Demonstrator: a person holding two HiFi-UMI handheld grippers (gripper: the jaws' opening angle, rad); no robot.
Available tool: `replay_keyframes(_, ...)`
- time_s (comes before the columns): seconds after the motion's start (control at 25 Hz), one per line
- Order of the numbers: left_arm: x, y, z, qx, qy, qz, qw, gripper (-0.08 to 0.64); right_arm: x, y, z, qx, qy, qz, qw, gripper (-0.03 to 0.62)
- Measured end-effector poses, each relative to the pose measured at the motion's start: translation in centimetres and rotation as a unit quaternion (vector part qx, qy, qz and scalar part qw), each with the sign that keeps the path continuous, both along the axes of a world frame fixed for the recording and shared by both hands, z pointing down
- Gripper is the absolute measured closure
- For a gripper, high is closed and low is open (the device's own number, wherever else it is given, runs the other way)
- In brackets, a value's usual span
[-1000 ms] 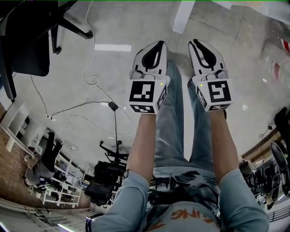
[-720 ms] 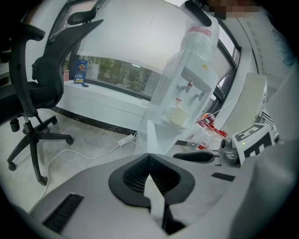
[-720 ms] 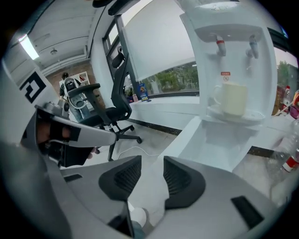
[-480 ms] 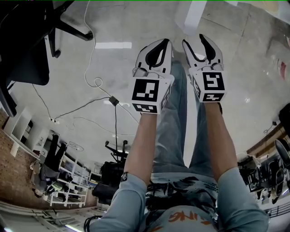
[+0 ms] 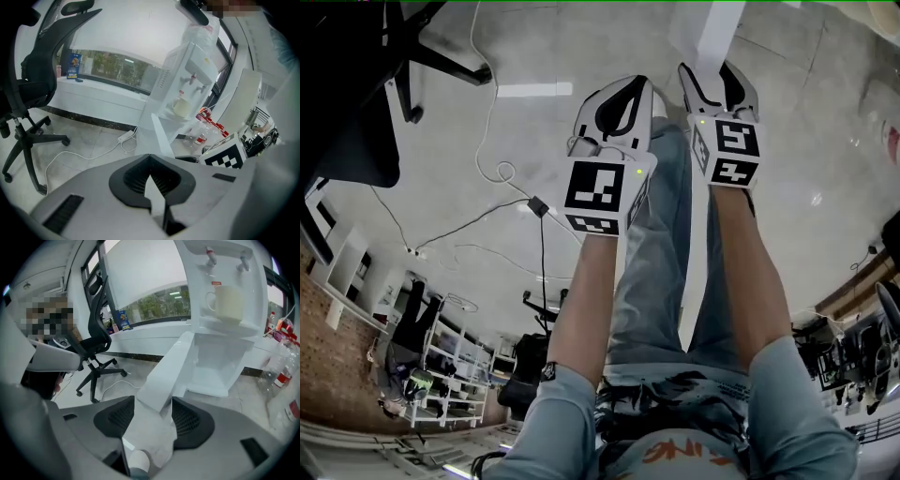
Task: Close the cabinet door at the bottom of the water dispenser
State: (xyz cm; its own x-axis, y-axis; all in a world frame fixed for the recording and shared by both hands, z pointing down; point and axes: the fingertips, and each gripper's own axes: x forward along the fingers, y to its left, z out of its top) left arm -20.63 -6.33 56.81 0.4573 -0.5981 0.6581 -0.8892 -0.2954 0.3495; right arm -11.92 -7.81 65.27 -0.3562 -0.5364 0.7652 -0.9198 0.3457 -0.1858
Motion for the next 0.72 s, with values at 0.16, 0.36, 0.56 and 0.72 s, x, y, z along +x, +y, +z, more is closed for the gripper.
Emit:
replay_keyframes(0.16, -0.2, -0.3, 0.1, 0.0, 0.004, 0.005, 1.0, 0.54, 0.1, -0.3, 0.7, -0.012, 0.009, 0.028, 0.999, 0.351)
replay_keyframes(0.36, -0.2, -0.4, 0.3, 0.001, 0.006, 0.008, 1.0, 0.54, 0.3, -0.6, 0.8, -0.015, 0.011, 0.052, 0.998, 0.352)
replay_keyframes(0.56, 0.4, 0.2, 0.8, -0.006, -0.002, 0.019, 0.9998, 0.54, 0.7, -0.5, 1.0, -0.02, 0.013, 0.054, 0.998, 0.354)
replay_keyframes(0.72, 1.0, 0.1, 0.6, -0.007, -0.009, 0.027, 0.9996, 0.54, 0.9, -0.7, 0.9, -0.02, 0.013, 0.047, 0.999, 0.356)
